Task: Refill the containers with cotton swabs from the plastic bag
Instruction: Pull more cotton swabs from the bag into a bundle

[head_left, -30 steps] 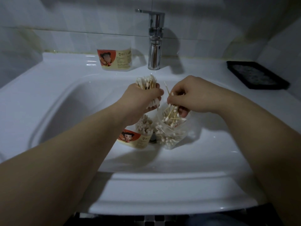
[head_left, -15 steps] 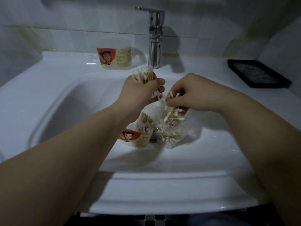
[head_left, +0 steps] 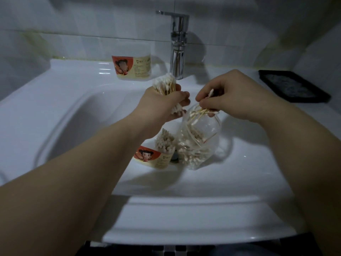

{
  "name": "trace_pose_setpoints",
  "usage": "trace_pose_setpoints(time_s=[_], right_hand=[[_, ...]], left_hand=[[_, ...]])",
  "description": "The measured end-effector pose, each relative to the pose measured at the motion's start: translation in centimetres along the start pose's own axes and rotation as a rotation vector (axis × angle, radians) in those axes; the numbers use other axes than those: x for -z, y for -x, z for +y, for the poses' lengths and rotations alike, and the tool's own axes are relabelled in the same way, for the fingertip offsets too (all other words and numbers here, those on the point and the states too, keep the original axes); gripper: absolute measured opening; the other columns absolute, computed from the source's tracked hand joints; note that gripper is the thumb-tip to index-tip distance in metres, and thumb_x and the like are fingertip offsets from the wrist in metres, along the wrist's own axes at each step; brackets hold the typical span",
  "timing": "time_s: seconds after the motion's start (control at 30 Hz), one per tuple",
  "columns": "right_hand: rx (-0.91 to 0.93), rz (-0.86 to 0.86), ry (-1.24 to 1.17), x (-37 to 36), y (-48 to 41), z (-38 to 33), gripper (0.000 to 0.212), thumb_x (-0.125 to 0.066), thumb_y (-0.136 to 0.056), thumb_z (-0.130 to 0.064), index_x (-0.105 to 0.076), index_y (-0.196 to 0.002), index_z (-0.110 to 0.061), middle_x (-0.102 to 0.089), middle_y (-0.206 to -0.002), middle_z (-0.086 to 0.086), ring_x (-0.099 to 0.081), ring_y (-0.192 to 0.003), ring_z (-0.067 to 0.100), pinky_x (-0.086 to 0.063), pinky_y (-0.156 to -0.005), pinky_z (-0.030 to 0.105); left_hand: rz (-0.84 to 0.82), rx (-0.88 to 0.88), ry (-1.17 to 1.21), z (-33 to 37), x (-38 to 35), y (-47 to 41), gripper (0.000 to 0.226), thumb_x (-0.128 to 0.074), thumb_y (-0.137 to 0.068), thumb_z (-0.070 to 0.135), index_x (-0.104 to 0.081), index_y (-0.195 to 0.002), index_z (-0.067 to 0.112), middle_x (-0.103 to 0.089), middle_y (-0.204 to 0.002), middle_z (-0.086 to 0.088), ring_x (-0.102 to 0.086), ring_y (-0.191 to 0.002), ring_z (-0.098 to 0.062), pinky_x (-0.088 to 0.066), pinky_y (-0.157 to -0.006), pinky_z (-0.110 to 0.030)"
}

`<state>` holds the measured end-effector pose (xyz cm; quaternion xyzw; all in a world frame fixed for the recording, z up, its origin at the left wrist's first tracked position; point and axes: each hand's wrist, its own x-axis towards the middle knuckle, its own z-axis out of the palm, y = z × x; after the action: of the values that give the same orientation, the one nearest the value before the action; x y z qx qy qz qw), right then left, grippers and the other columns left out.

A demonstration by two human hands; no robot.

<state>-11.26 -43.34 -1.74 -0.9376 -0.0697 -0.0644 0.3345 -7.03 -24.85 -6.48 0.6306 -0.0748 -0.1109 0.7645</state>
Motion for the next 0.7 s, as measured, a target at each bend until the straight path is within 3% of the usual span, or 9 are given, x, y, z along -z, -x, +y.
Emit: trace_pose_setpoints(time_s=[0.1,0.17,0.27,0.37,0.47,0.53,0.63,0.7], right_hand=[[-0.013,0.034,-0.020,0.2,0.1,0.0,0.013,-0.079,-0.087,-0.010,-0.079,-0.090,-0.023,-0.074,-0.065,-0.009,-0.072,-0.060,0.005,-0.047,-0.059,0.009],[-0.020,0.050,-0.030,0.3,0.1,-0.1,0.012,-0.079,-0.087,-0.010,-0.079,-0.091,-0.021,-0.074,-0.067,-0.008,-0.071,-0.060,0.005,-0.045,-0.056,0.007],[-0.023,0.049,-0.028,0.4,0.3,-0.2,0.012,-0.079,-0.088,-0.010,-0.079,-0.089,-0.023,-0.075,-0.068,-0.006,-0.072,-0.059,0.005,-0.050,-0.061,0.013],[-0.044,0.044,-0.066,0.6,0.4,-0.1,0.015,-0.077,-0.088,-0.009,-0.077,-0.087,-0.024,-0.076,-0.072,-0.001,-0.075,-0.061,0.015,-0.062,-0.074,0.035],[-0.062,0.057,-0.080,0.8,0.6,0.0,0.013,-0.077,-0.089,-0.009,-0.077,-0.090,-0.022,-0.076,-0.073,0.002,-0.076,-0.062,0.017,-0.062,-0.082,0.044],[-0.065,0.051,-0.053,0.7,0.6,0.0,0.012,-0.076,-0.089,-0.011,-0.077,-0.091,-0.022,-0.075,-0.071,0.002,-0.075,-0.063,0.013,-0.060,-0.083,0.046],[-0.060,0.051,-0.013,0.5,0.6,0.1,0.011,-0.076,-0.090,-0.012,-0.077,-0.091,-0.023,-0.074,-0.069,0.000,-0.075,-0.063,0.009,-0.059,-0.077,0.042],[-0.056,0.054,-0.005,0.5,0.5,0.2,0.012,-0.076,-0.089,-0.013,-0.077,-0.090,-0.025,-0.074,-0.067,-0.003,-0.074,-0.062,0.008,-0.055,-0.067,0.032]], left_hand=[[-0.070,-0.011,-0.120,-0.4,-0.2,0.3,0.014,-0.072,-0.091,0.003,-0.063,-0.090,0.013,-0.069,-0.091,-0.013,-0.074,-0.097,-0.031,-0.061,-0.088,-0.051],[-0.087,-0.020,-0.173,-0.6,-0.2,0.4,0.012,-0.073,-0.090,0.004,-0.065,-0.087,0.013,-0.069,-0.092,-0.013,-0.073,-0.100,-0.033,-0.061,-0.087,-0.051],[-0.077,-0.032,-0.239,-0.6,-0.1,0.4,0.010,-0.073,-0.089,0.004,-0.067,-0.088,0.012,-0.070,-0.093,-0.015,-0.073,-0.094,-0.029,-0.062,-0.085,-0.050],[-0.060,-0.026,-0.313,-0.7,0.1,0.4,0.009,-0.075,-0.087,0.004,-0.070,-0.094,0.004,-0.073,-0.105,-0.021,-0.073,-0.100,-0.032,-0.062,-0.084,-0.049],[0.056,-0.155,-0.370,-0.6,0.1,0.3,0.008,-0.077,-0.084,0.006,-0.072,-0.090,0.003,-0.076,-0.092,-0.013,-0.075,-0.086,-0.022,-0.063,-0.081,-0.041],[0.088,-0.259,-0.296,-0.1,0.1,0.5,0.007,-0.075,-0.085,0.003,-0.069,-0.087,0.004,-0.073,-0.083,-0.013,-0.071,-0.076,-0.020,-0.060,-0.076,-0.041],[-0.105,-0.249,-0.143,0.8,0.1,1.1,0.016,-0.073,-0.086,-0.006,-0.062,-0.083,0.006,-0.069,-0.084,-0.020,-0.071,-0.077,-0.026,-0.059,-0.071,-0.041],[-0.185,-0.205,-0.323,0.8,0.0,1.4,0.017,-0.075,-0.084,-0.003,-0.064,-0.080,0.008,-0.074,-0.086,-0.019,-0.075,-0.080,-0.027,-0.061,-0.072,-0.040]])
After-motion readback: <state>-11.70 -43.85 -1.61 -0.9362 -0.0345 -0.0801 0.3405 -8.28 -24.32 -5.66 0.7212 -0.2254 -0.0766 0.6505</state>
